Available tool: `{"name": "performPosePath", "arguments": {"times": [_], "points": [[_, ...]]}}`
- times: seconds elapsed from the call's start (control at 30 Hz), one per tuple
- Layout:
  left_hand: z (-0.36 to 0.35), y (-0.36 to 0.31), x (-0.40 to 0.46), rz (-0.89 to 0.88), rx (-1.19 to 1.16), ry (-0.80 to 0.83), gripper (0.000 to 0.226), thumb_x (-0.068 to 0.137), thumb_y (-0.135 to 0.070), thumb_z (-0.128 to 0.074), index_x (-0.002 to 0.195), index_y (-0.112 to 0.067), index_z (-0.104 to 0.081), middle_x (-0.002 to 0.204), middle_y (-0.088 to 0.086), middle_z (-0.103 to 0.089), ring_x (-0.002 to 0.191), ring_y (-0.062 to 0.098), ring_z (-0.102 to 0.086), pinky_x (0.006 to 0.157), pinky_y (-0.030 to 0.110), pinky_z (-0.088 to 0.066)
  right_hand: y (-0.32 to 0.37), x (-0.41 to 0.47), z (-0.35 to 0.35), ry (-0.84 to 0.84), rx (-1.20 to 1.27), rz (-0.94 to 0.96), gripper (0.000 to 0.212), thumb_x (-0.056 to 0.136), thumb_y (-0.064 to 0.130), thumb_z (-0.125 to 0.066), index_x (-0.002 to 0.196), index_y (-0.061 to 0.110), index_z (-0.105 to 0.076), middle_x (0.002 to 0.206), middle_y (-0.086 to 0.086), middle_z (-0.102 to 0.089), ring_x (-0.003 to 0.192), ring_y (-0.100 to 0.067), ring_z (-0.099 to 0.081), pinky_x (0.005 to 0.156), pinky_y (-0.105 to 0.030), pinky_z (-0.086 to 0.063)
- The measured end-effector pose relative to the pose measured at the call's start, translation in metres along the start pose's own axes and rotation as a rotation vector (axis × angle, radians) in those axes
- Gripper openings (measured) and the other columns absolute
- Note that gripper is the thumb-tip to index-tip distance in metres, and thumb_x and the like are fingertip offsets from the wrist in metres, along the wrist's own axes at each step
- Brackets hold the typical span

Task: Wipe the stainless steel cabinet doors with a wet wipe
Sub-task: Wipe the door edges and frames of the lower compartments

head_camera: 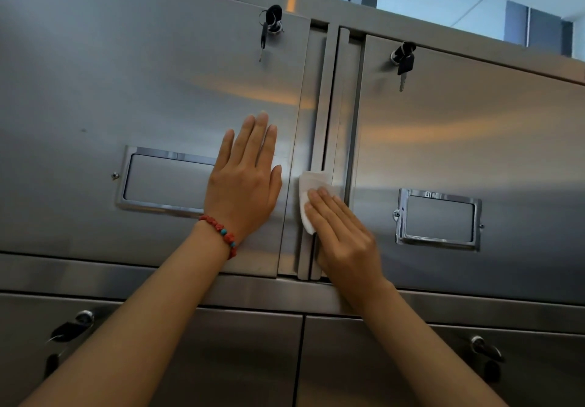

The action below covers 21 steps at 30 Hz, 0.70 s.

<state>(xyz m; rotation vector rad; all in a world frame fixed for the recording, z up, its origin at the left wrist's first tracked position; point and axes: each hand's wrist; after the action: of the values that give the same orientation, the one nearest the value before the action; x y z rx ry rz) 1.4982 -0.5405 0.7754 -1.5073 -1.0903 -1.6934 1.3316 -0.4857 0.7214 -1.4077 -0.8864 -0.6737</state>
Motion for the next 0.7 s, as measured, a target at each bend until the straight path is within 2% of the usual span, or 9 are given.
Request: {"name": "performPosePath", "arguments": {"times": [0.33,0.47,0.57,0.7], "points": [[0.0,0.0,0.0,0.004,-0.005,0.016,0.057,0.095,-0.03,-0.024,0.142,0.001,-0.029,0.15,0.021,-0.026,0.14,0.033,-0.023,0.114,0.049,-0.02,0.004,-0.005,0.002,-0.006,0.015,-0.02,0.033,0.072,-0.007,-0.076,0.104,-0.009,-0.067,0.114,-0.025,-0.063,0.111,-0.035,-0.059,0.097,-0.044,-0.045],[0.0,0.0,0.0,-0.002,-0.01,0.002,0.056,0.095,-0.029,-0.026,0.142,0.002,-0.031,0.149,0.021,-0.028,0.139,0.034,-0.024,0.113,0.049,-0.021,0.007,-0.009,-0.003,-0.039,0.017,-0.037,0.028,0.079,-0.004,-0.068,0.106,-0.009,-0.066,0.115,-0.025,-0.062,0.113,-0.035,-0.057,0.099,-0.044,-0.043],[0.0,0.0,0.0,-0.001,-0.01,0.013,0.057,0.095,-0.03,-0.025,0.142,0.001,-0.03,0.149,0.021,-0.026,0.139,0.034,-0.023,0.114,0.049,-0.02,0.007,-0.013,-0.002,-0.032,-0.001,-0.002,0.025,0.083,-0.001,-0.062,0.106,-0.008,-0.066,0.115,-0.025,-0.062,0.112,-0.034,-0.058,0.099,-0.043,-0.043],[0.0,0.0,0.0,0.0,-0.01,0.021,0.057,0.095,-0.03,-0.025,0.142,0.001,-0.029,0.15,0.021,-0.026,0.14,0.034,-0.023,0.114,0.049,-0.02,0.0,-0.012,0.004,0.005,-0.027,0.076,0.026,0.081,0.0,-0.066,0.106,-0.008,-0.067,0.115,-0.025,-0.062,0.111,-0.034,-0.059,0.098,-0.043,-0.045]]}}
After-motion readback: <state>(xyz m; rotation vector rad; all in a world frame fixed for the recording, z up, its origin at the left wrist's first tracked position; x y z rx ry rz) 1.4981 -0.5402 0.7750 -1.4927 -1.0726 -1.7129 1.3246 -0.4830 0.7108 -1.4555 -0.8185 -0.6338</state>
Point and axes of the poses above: each hand's wrist, its own x-axis towards the middle knuckle, its own z-axis out of the back of the hand, y = z × x
